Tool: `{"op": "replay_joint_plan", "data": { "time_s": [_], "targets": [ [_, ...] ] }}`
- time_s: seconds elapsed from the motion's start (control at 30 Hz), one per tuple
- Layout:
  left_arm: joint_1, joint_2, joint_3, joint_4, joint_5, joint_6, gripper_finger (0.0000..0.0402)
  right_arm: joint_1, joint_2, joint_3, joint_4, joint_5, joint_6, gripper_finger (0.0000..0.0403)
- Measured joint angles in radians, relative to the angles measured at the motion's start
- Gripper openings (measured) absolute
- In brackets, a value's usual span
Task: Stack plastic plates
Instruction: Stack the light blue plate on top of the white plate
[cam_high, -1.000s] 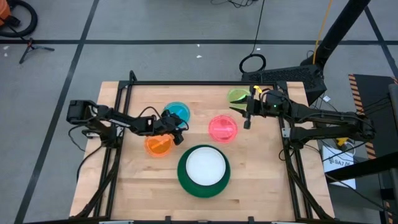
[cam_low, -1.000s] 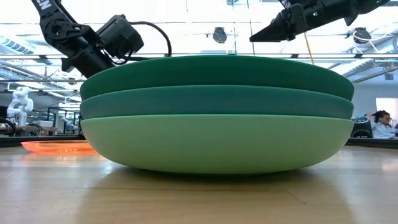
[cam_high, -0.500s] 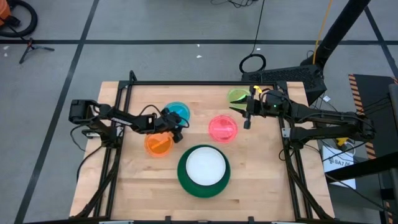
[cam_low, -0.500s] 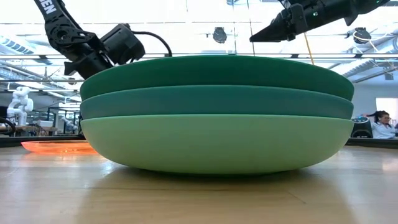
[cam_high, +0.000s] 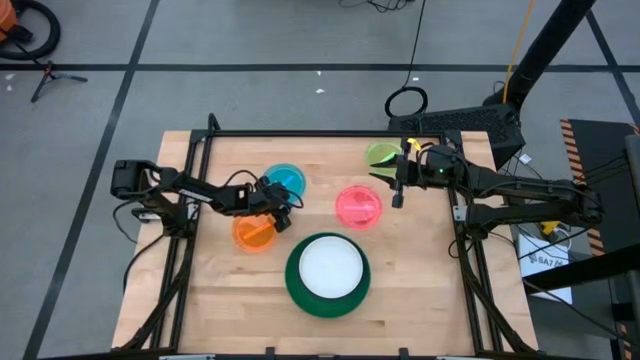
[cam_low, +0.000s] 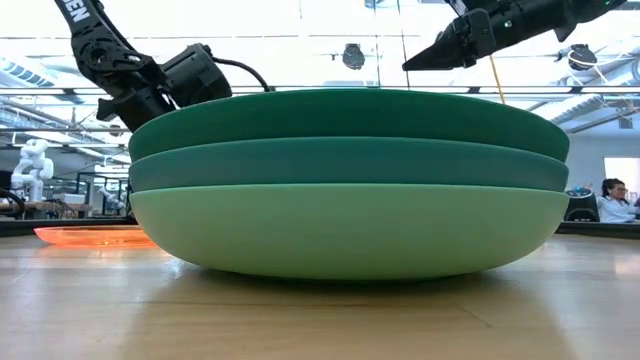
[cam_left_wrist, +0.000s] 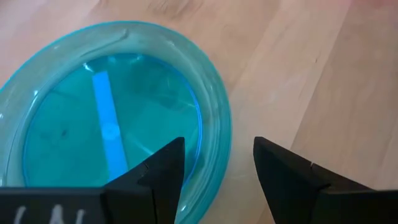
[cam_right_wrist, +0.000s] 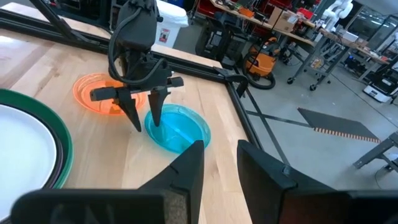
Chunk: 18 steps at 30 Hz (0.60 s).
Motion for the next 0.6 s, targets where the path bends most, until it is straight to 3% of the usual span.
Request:
{"op": "replay_joint_plan", "data": {
  "time_s": [0.27, 0.6],
  "targets": [
    [-0.007, 0.078, 0.002, 0.043, -0.01, -0.037, 0.0197, 0.0, 0.0, 0.0, -0.001, 0.001, -0.002, 0.0089],
    [-0.008, 0.085, 0.002, 0.066, -0.022, -0.033, 0.0184, 0.0, 0.0, 0.0, 0.0, 0.003, -0.003, 0.0089]
  ]
}}
